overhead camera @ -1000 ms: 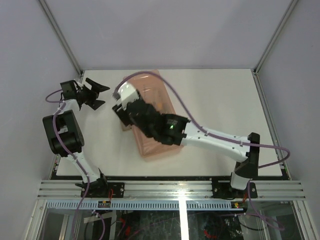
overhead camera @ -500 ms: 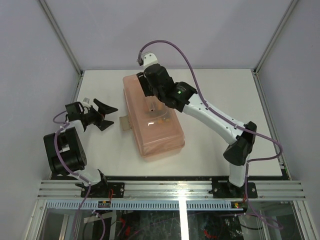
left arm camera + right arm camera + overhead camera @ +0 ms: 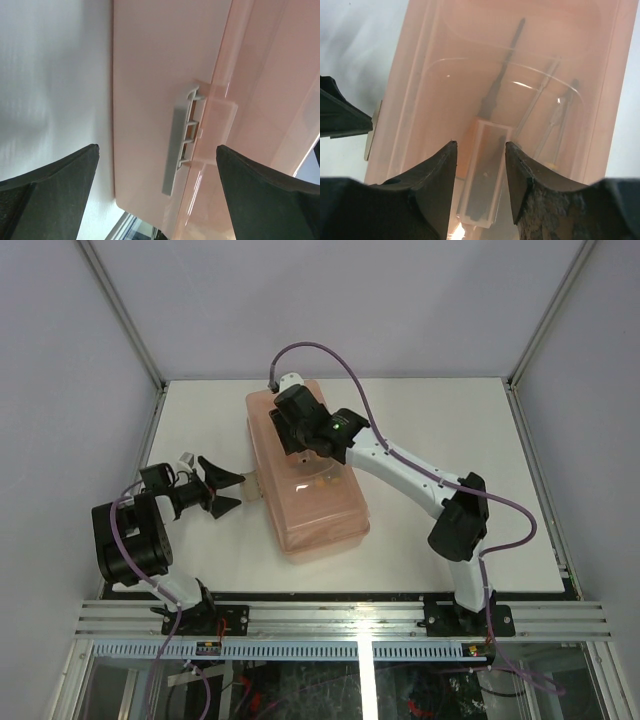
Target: Pack the tool kit
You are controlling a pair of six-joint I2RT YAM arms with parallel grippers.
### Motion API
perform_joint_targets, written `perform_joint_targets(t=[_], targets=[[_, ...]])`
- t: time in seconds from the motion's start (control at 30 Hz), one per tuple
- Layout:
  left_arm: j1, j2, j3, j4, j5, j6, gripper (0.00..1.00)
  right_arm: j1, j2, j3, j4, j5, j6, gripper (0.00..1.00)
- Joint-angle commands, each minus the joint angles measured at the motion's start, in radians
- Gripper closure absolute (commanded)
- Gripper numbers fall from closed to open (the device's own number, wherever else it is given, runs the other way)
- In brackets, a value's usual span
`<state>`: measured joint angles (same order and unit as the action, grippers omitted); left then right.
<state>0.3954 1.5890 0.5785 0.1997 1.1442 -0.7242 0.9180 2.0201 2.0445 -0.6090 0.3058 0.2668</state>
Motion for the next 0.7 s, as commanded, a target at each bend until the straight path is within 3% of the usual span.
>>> perform_joint_targets(t=[0.0,0.33,0.5,0.67], targets=[[-0.002,-0.018,-0.039,0.136,0.105,0.013,0.0,0.002,-0.071,-0.054,0.022,0.001,0.042,0.51],[-0.16,-0.013,0.013,0.281,0.083,-0.077,0.0,0.002,-0.12,-0.121,0.018,0.008,0.063,0.5],[-0.209,-0.04,0.082,0.205,0.062,-0.046,0.0,0.003,-0.141,-0.131,0.018,0.019,0.06,0.5],[-0.196,-0.085,0.177,-0.057,0.073,0.131,0.0,0.004,-0.168,-0.16,0.031,0.027,0.06,0.5]])
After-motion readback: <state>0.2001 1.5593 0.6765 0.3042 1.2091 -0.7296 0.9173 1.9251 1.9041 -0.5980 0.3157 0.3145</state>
